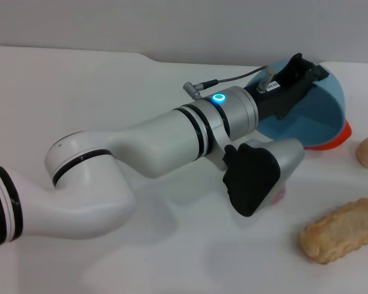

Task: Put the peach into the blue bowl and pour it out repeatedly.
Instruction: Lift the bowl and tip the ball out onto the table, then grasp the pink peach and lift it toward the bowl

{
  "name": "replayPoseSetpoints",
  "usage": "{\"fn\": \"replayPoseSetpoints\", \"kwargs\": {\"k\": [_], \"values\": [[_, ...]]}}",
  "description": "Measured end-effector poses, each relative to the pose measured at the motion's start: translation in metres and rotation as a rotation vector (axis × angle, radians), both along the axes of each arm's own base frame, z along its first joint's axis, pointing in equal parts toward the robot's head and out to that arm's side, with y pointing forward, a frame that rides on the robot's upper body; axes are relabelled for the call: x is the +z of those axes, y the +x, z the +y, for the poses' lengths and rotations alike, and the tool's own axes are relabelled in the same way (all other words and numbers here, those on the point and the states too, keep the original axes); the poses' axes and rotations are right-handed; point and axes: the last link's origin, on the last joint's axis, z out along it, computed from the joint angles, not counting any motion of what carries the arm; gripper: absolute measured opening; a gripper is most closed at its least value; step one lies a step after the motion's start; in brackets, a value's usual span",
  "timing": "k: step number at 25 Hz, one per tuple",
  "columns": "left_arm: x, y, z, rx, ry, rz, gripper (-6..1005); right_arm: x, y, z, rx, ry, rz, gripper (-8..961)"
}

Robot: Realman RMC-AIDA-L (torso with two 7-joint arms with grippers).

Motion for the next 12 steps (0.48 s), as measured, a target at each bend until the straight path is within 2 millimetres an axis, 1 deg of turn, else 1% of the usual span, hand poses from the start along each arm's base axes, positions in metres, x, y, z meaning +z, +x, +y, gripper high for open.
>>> {"fn": "replayPoseSetpoints", "kwargs": {"k": [3,6,7,8,12], "values": [[0.002,-0.001,0.003,0.038,-0.001,-0.029,-2,-0.001,0.000,0.000,-0.001,-0.007,-0.005,433],[0.009,0.003,0.013,0.171,-0.021,-0.151,-2,-0.007,-0.002,0.001,0.006,-0.030,0.002,434],[0.011,0.003,0.018,0.246,-0.038,-0.208,-1,-0.018,-0.008,0.003,0.023,-0.092,0.013,434],[0.013,0.004,0.024,0.310,-0.051,-0.255,-1,-0.018,-0.008,0.003,0.023,-0.092,0.013,432],[0.021,-0.008,0.055,0.646,-0.106,-0.451,0,-0.042,-0.028,0.008,0.068,-0.262,0.034,422]]}}
